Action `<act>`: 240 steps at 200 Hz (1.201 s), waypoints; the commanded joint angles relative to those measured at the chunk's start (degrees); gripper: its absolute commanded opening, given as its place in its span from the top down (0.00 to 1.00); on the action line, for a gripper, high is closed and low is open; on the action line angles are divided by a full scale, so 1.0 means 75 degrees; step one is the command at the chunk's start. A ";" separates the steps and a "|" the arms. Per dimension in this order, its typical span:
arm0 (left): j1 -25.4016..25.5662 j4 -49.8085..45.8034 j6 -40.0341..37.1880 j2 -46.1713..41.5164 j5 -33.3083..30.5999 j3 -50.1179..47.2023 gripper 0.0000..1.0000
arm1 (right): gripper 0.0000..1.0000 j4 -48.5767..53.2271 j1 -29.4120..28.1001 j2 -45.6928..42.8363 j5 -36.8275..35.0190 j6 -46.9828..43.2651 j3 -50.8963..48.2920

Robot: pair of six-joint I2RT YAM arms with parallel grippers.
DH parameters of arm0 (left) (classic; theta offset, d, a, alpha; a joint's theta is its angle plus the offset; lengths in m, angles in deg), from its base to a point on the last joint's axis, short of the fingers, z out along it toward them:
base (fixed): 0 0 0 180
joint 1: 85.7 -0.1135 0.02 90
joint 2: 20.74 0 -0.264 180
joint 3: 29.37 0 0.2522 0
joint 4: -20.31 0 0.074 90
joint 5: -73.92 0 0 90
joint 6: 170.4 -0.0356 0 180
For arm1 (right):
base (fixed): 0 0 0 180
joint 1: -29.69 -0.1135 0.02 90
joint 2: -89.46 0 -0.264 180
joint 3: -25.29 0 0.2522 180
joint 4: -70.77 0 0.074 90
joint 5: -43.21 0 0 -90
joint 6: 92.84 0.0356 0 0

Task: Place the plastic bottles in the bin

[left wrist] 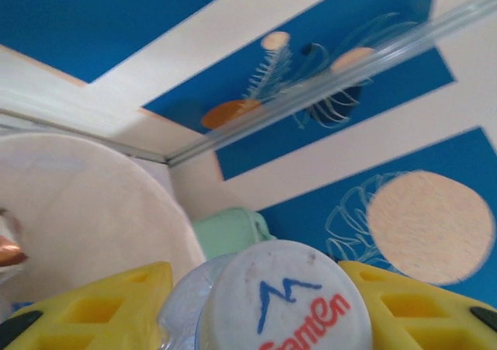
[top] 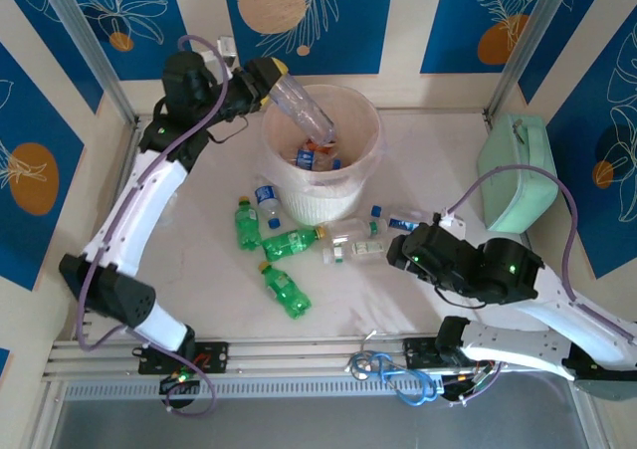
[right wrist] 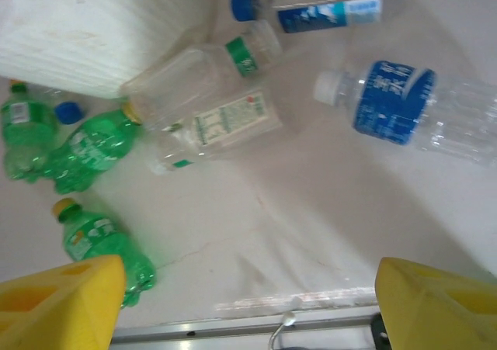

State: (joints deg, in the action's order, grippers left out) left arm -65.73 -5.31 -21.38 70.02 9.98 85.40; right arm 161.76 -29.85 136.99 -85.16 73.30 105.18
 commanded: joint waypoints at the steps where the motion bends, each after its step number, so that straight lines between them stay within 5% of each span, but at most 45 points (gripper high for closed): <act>1: -0.0084 -0.0773 -0.0407 0.0442 -0.0416 0.0420 0.57 | 0.16 0.0633 0.0539 0.0006 0.0440 0.0282 -0.0228; 27: -0.0083 -0.0930 -0.0562 0.0795 -0.0505 0.0485 0.51 | 0.16 0.0403 0.0842 -0.0210 0.0752 0.0062 -0.0522; 68: -0.0069 -0.0773 -0.0422 0.0970 -0.0358 0.0533 0.26 | 0.15 0.0533 0.1212 -0.0221 0.0889 -0.0054 -0.0614; 126: -0.0066 -0.1554 -0.1118 0.0596 -0.0565 0.0984 0.22 | 0.09 -0.0009 0.2980 0.0013 0.1967 -0.1454 -0.0863; 165: -0.0064 -0.1639 -0.1595 -0.0752 -0.0581 0.0060 0.25 | 0.09 -0.0829 0.4544 0.0412 0.2966 -0.2657 -0.1317; 240: -0.0119 -0.2969 -0.2641 -0.4548 -0.1181 -0.3955 0.22 | 0.07 -0.2262 0.6432 0.1163 0.3766 -0.3830 -0.1962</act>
State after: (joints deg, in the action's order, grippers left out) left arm -65.99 -22.03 -38.62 40.43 2.03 63.46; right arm 148.91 14.45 145.17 -61.12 48.62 91.97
